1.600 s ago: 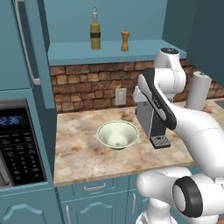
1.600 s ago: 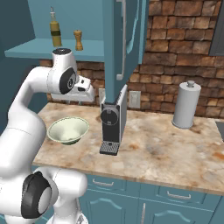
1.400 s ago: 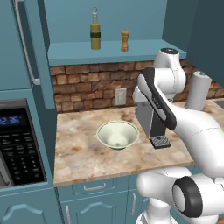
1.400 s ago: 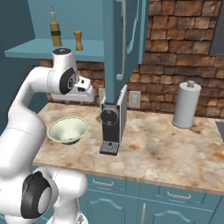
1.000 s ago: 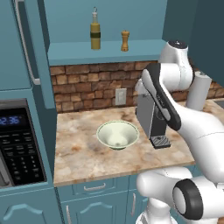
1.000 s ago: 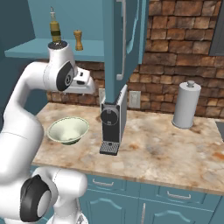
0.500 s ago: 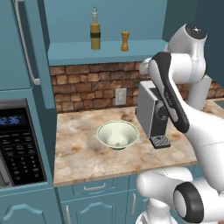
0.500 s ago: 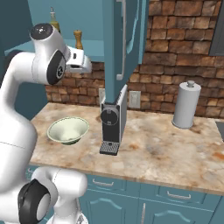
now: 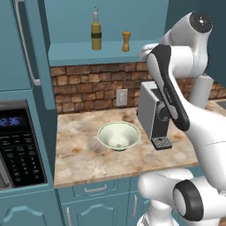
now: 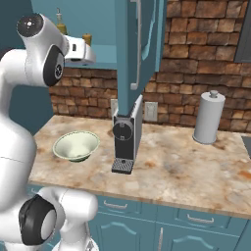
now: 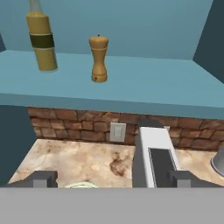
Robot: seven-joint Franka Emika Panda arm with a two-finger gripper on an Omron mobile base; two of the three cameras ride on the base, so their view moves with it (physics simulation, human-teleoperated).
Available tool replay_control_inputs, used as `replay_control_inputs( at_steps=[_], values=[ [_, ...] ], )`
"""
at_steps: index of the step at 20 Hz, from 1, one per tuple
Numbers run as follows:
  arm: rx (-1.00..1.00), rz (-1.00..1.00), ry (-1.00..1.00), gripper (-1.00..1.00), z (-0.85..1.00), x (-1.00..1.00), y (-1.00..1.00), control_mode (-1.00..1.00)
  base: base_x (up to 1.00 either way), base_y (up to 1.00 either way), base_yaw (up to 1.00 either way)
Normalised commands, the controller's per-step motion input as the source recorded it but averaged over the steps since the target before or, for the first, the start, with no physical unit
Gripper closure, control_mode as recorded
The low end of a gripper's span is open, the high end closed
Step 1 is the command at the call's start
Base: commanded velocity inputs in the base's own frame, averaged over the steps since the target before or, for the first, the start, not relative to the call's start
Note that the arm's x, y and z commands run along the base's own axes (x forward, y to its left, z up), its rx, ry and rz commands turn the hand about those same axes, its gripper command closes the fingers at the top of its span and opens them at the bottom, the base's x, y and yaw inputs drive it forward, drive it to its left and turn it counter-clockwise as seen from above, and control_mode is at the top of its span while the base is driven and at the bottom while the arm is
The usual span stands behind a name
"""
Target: Retrieve the bottle and the shaker from the cabinet and place them next to the mixing bowl on the counter. Then add garlic from the fridge to the mixing bowl.
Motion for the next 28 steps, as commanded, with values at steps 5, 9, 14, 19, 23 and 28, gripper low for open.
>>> replay_control_inputs(
  at_steps=[5, 9, 14, 19, 23, 28],
  values=[
    [0.00, 0.00, 0.00, -1.00, 0.44, 0.20, 0.38, -1.00, 0.00, 0.00, 0.00],
    [0.00, 0.00, 0.00, -1.00, 0.03, 0.53, 0.31, -1.00, 0.00, 0.00, 0.00],
    [0.08, -0.01, 0.00, -1.00, 0.00, 0.75, 0.03, -1.00, 0.00, 0.00, 0.00],
    [0.11, -0.01, 0.00, -1.00, -0.03, 0.82, -0.04, -1.00, 0.00, 0.00, 0.00],
    [0.02, 0.00, -0.05, -1.00, -0.11, 0.47, -0.03, -1.00, 0.00, 0.00, 0.00],
    [0.00, 0.00, -0.06, -1.00, -0.11, 0.30, -0.01, -1.00, 0.00, 0.00, 0.00]
  ],
)
